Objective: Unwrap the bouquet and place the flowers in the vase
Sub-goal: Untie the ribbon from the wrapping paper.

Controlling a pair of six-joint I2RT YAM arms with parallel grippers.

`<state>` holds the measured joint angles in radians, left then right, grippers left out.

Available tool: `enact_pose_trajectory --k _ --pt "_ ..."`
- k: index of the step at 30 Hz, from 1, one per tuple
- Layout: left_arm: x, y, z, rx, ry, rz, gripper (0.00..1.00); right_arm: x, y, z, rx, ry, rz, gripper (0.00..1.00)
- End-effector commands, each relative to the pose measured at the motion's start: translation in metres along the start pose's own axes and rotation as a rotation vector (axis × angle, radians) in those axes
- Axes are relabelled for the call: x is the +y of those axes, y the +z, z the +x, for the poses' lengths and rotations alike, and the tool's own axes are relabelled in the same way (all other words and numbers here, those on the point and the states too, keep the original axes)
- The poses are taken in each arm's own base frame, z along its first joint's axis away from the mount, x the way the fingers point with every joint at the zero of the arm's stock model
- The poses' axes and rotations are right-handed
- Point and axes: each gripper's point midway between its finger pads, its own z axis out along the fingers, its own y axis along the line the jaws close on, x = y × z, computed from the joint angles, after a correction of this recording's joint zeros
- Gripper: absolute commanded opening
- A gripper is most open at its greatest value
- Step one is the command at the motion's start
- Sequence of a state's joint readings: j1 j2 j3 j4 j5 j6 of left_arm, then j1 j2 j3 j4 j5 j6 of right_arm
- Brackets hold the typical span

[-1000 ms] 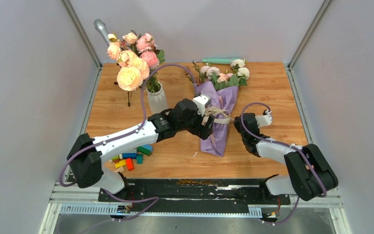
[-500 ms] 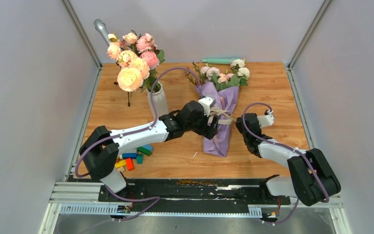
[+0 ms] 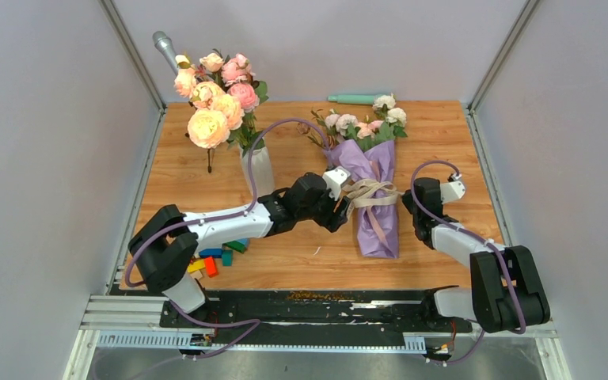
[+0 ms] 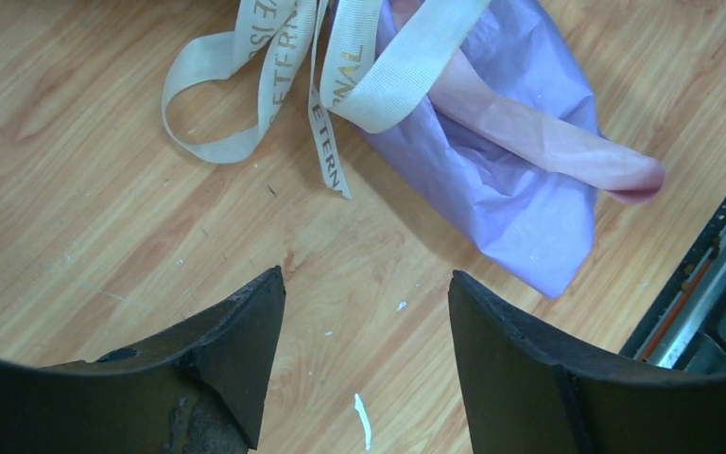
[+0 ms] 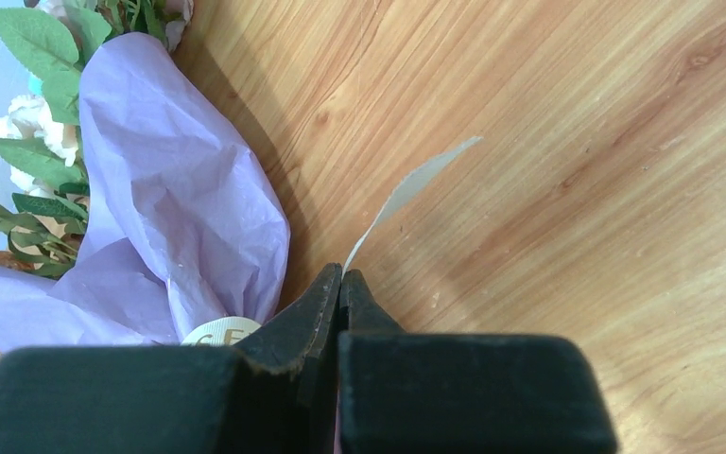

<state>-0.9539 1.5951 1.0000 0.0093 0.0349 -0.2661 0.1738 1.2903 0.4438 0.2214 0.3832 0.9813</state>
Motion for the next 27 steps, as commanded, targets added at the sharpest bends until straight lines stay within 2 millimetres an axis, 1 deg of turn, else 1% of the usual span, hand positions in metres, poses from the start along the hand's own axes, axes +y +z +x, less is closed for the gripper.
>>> enact_pose_trajectory --k 1,2,4,10,12,14,15,17,21,24,27 --pt "0.002 0.016 -0.015 -0.053 0.053 0.0 0.68 0.019 0.001 -0.01 0.001 -0.028 -0.054 0.0" --pt "0.003 0.021 -0.011 -0.045 0.049 -0.001 0.65 0.02 0.001 -0.009 0.006 -0.029 -0.057 0.0" --pt "0.002 0.029 -0.016 -0.062 0.038 0.002 0.61 0.019 0.002 -0.008 0.013 -0.029 -0.057 0.0" --pt "0.006 0.05 -0.014 -0.073 -0.003 -0.019 0.57 0.02 0.001 -0.005 0.029 -0.03 -0.061 0.0" --pt "0.011 0.057 -0.015 -0.082 -0.018 -0.048 0.55 0.021 0.001 -0.005 0.031 -0.029 -0.063 0.0" --pt "0.015 0.066 -0.012 -0.076 -0.043 -0.075 0.52 0.022 0.0 -0.006 0.032 -0.029 -0.066 0.0" --pt "0.018 0.071 -0.006 -0.062 -0.05 -0.086 0.51 0.023 -0.001 -0.006 0.032 -0.029 -0.068 0.0" --pt "0.019 0.078 -0.006 -0.062 -0.069 -0.097 0.5 0.023 -0.002 -0.007 0.031 -0.03 -0.069 0.0" --pt "0.021 0.088 -0.003 -0.055 -0.105 -0.109 0.49 0.021 -0.004 -0.009 0.026 -0.028 -0.065 0.0" --pt "0.024 0.092 0.0 -0.05 -0.129 -0.128 0.46 0.019 -0.005 -0.01 0.025 -0.029 -0.065 0.0" --pt "0.028 0.096 0.004 -0.056 -0.17 -0.141 0.46 0.018 -0.006 -0.012 0.022 -0.03 -0.064 0.0"
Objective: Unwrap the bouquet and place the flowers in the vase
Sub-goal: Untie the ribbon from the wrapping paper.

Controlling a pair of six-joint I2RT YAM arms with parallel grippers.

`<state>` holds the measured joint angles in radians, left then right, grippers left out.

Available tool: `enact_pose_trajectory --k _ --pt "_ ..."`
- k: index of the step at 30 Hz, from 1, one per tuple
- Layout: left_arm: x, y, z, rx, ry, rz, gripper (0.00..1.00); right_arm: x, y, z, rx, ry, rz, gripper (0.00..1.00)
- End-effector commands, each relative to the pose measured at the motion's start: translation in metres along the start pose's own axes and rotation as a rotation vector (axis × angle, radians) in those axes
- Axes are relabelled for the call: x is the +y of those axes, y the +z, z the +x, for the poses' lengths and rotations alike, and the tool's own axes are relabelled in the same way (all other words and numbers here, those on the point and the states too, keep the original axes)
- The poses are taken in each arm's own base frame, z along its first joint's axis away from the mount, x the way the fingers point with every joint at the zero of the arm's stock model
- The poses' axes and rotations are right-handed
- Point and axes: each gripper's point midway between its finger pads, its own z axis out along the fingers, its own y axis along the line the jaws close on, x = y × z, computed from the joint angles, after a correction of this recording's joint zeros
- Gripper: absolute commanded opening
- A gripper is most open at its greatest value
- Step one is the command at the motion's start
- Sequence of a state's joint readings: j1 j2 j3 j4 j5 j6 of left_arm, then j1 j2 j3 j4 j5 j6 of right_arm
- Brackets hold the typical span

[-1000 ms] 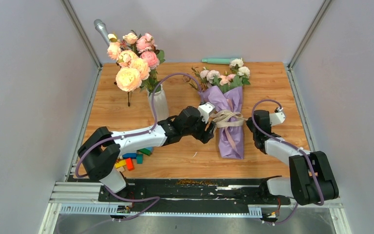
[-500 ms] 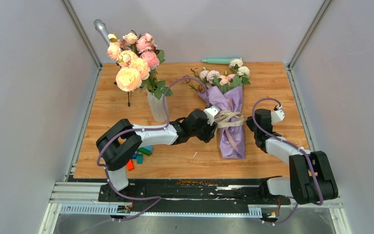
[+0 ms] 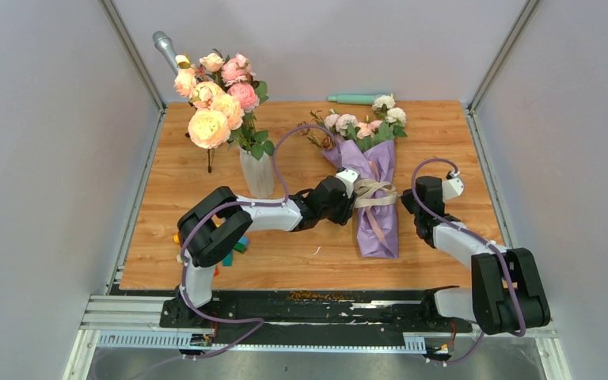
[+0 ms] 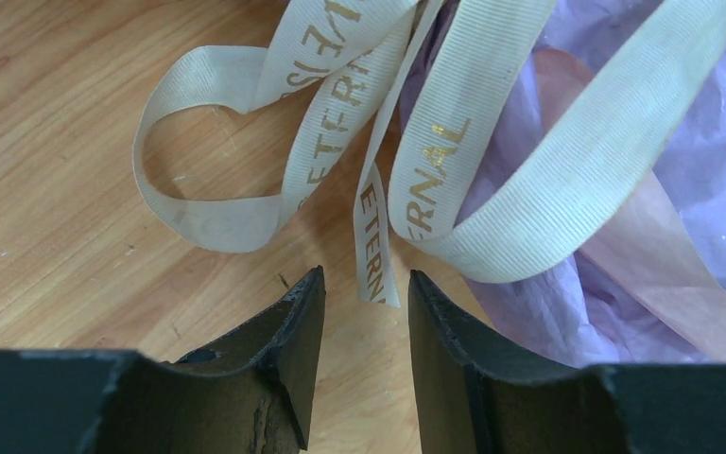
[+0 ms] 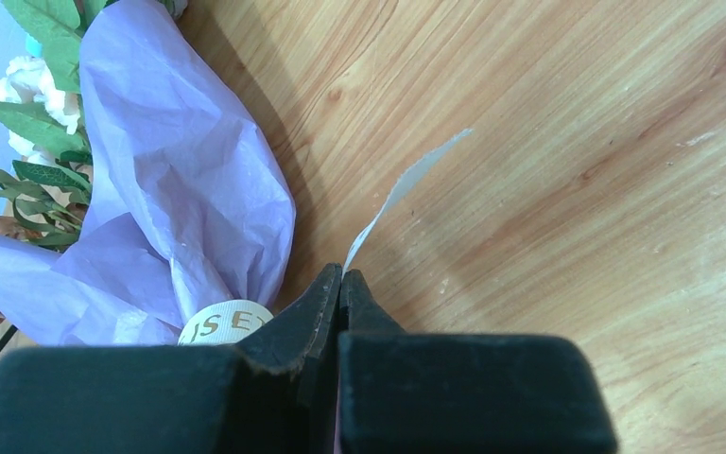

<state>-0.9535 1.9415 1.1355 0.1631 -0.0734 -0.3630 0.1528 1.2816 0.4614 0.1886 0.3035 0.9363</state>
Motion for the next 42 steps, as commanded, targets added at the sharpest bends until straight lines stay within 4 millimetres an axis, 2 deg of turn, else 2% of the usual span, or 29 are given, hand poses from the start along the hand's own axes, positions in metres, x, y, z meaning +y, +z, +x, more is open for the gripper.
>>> enact_pose_trajectory --k 1,6,20,23,26,27,34,42 --pt "0.001 0.009 -0.02 -0.076 -0.086 -0.016 0.46 0.014 -0.004 -0.016 -0.037 0.006 -0.038 0.0" --pt "0.0 0.014 -0.017 -0.076 -0.121 -0.002 0.44 0.012 -0.005 -0.017 -0.037 0.008 -0.036 0.0" --pt "0.003 0.02 -0.014 -0.095 -0.185 0.01 0.29 0.011 -0.004 -0.016 -0.03 0.017 -0.034 0.0" --pt "0.001 0.022 -0.015 -0.092 -0.187 0.017 0.19 0.011 -0.004 -0.016 -0.03 0.017 -0.035 0.0" --pt "0.001 0.021 -0.014 -0.087 -0.189 0.019 0.02 0.011 -0.004 -0.016 -0.031 0.011 -0.034 0.0" --pt "0.001 0.02 -0.014 -0.087 -0.19 0.019 0.0 0.01 -0.005 -0.017 -0.032 0.007 -0.033 0.0" --pt "0.0 0.013 -0.02 -0.095 -0.186 0.031 0.0 0.013 -0.003 -0.018 -0.032 -0.036 -0.059 0.0" --pt "0.012 0.009 -0.019 -0.062 -0.168 0.0 0.0 0.013 -0.001 -0.022 -0.022 -0.108 -0.038 0.0"
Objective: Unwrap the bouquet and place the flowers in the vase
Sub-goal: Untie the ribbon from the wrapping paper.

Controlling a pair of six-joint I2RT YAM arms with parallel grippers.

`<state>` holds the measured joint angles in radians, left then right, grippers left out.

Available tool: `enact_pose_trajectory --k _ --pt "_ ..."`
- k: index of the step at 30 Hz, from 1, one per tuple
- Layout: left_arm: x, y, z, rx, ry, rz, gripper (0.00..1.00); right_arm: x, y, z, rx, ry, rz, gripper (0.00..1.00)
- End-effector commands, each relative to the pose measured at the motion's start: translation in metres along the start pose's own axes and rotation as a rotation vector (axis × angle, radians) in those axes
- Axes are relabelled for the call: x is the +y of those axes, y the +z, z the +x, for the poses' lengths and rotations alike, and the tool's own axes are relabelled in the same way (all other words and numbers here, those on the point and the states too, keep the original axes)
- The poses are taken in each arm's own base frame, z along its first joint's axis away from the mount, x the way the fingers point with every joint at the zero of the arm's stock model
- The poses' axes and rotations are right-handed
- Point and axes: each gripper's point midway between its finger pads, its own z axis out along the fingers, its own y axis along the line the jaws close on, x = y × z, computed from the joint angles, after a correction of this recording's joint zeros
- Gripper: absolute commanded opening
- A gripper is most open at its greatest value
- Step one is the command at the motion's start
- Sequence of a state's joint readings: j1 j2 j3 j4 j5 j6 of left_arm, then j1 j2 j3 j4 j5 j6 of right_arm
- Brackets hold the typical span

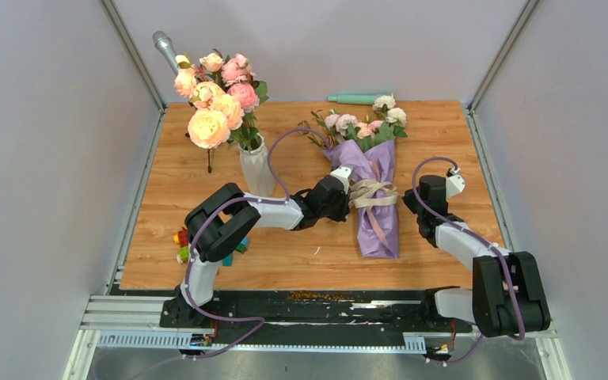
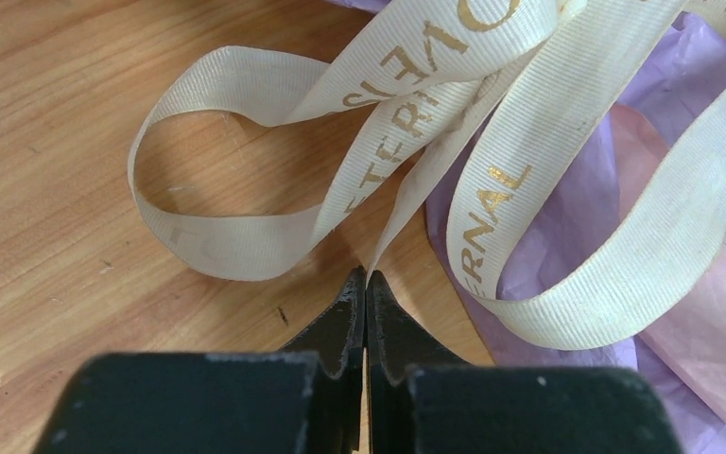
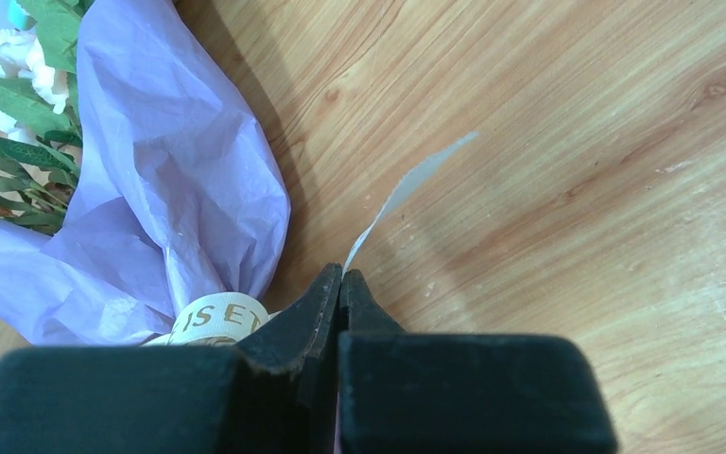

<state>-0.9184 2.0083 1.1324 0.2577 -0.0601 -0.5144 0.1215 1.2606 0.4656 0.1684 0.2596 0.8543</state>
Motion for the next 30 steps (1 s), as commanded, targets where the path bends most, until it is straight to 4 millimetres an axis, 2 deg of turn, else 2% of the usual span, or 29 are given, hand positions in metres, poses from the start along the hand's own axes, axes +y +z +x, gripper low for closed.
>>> enact_pose_trajectory --k 1,8,15,30 --pt "0.0 -0.012 -0.02 -0.032 0.002 0.009 0.0 0.014 0.001 -0.019 -0.037 -0.056 -0.019 0.0" --pt "0.003 -0.02 -0.014 0.004 0.007 0.025 0.0 0.007 0.0 -0.022 -0.035 -0.092 0.021 0.0" --pt "0.013 -0.021 -0.016 0.004 -0.021 0.01 0.0 0.015 -0.001 -0.019 0.003 -0.135 -0.025 0.0" --pt "0.028 -0.033 -0.02 -0.01 -0.076 -0.021 0.0 -0.002 -0.003 -0.029 -0.011 -0.146 0.017 0.0"
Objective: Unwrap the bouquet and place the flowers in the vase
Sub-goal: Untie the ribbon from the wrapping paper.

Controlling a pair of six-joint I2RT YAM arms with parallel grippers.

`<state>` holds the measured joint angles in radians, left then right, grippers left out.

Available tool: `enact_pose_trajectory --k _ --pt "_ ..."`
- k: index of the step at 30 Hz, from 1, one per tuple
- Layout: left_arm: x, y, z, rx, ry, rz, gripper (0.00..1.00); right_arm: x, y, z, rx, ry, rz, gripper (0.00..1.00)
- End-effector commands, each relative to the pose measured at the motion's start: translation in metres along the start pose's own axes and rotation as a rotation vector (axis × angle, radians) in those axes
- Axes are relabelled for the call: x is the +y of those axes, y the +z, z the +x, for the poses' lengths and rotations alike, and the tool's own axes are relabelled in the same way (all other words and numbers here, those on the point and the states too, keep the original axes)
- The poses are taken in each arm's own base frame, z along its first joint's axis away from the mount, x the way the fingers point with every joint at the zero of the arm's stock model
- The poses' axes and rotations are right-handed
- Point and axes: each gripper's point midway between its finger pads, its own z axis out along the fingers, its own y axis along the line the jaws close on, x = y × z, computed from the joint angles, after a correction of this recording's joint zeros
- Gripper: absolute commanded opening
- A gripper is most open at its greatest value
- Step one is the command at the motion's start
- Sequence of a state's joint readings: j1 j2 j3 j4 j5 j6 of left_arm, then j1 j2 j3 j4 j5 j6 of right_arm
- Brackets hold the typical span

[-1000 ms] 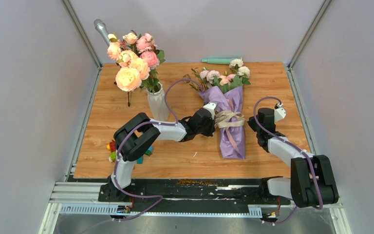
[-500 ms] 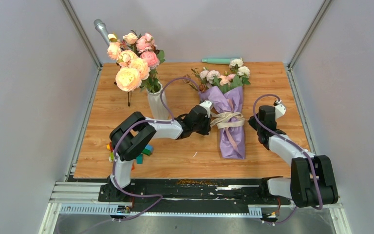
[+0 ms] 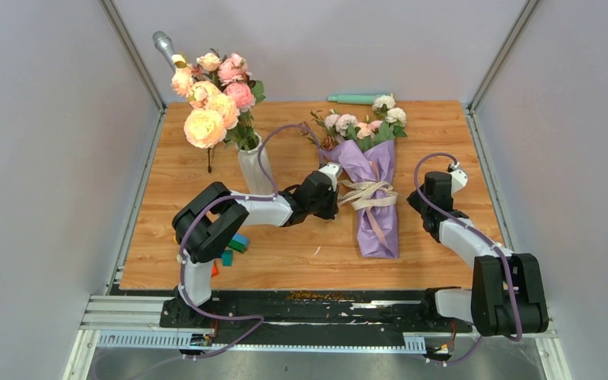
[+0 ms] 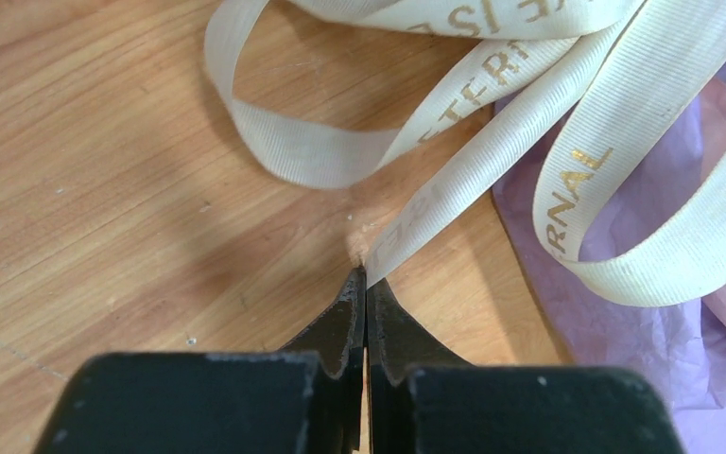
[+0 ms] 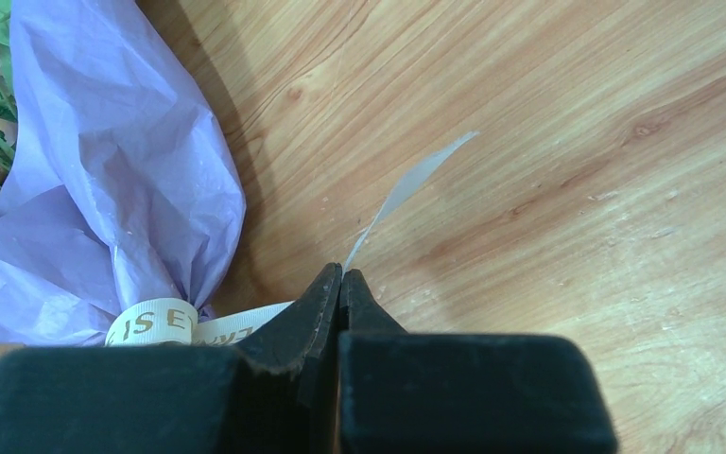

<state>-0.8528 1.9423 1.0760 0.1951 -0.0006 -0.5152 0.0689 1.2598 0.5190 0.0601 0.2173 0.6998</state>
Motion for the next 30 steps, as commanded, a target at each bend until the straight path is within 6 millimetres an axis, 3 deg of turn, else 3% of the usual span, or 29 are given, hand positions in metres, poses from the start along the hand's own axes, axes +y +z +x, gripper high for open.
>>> enact_pose_trajectory --k 1,16,30 --pt "0.001 -0.017 -0.024 -0.066 -0.039 0.0 0.0 0.008 -0.004 -0.021 -0.051 -0.007 -0.023 0.0" --pt "0.007 -0.022 -0.026 -0.071 -0.004 -0.028 0.0 0.0 -0.004 -0.025 -0.049 0.009 -0.017 0.0" --pt "-0.009 -0.023 -0.026 -0.068 0.093 -0.011 0.0 0.002 -0.006 -0.024 -0.041 0.02 -0.029 0.0"
